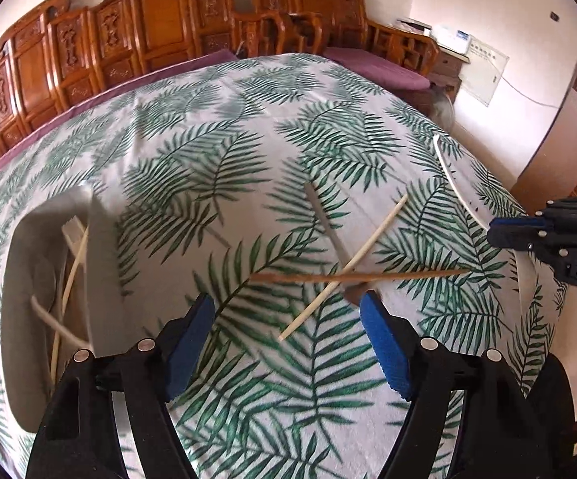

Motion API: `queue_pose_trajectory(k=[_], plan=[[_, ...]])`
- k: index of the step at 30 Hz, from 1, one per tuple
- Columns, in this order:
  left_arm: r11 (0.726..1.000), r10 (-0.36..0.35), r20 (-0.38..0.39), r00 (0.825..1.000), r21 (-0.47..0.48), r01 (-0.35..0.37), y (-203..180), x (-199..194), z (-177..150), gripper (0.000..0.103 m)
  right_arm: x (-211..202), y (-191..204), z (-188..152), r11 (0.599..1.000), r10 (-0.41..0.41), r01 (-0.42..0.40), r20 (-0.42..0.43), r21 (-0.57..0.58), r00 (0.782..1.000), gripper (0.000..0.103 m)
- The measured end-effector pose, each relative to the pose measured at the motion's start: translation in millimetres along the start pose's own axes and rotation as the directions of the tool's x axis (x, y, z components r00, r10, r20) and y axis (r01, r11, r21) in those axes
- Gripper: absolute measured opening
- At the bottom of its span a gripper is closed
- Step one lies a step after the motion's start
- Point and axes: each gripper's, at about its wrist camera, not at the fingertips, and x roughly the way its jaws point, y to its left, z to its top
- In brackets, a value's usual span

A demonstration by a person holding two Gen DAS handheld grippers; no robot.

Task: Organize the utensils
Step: 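Grasp a wooden chopstick with the left gripper while the right holds the white spoon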

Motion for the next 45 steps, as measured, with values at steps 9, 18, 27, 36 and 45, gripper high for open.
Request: queue_pose_trajectory(k=[9, 18, 27, 36, 45], plan=[[0.993, -0.065, -0.002, 0.998, 0.101, 0.065, -42, 21, 20, 0.071, -1, -28, -10, 0.998, -0.026, 0.026, -0.001, 0.055, 1.0, 0.011], [0.96, -0.099, -0.085, 0.991, 0.254, 0.118, -85, 50, 18, 0.065, -2, -43, -11, 0.996, -0.02, 0.019, 0.003, 0.09, 1.0, 0.011], [0.942, -0.039, -0.136, 0.99, 0.327, 0.081, -89, 70, 13, 0.061, -5, -46, -11, 0.995, -0.014, 0.013, 0.01, 0.101, 1.0, 0.011], [0.924, -0.027, -0.142, 0.989, 0.375, 0.08, -98, 71, 18, 0.02, -1, -48, -13, 0.994, -0.008, 0.008, -0.006, 0.108, 1.0, 0.011], [0.93, -0.116, -0.175, 0.978, 0.326, 0.169, -97, 69, 18, 0.005, 2, -50, -14, 0.993, 0.0, 0.002, -0.012, 0.115, 1.0, 0.011]])
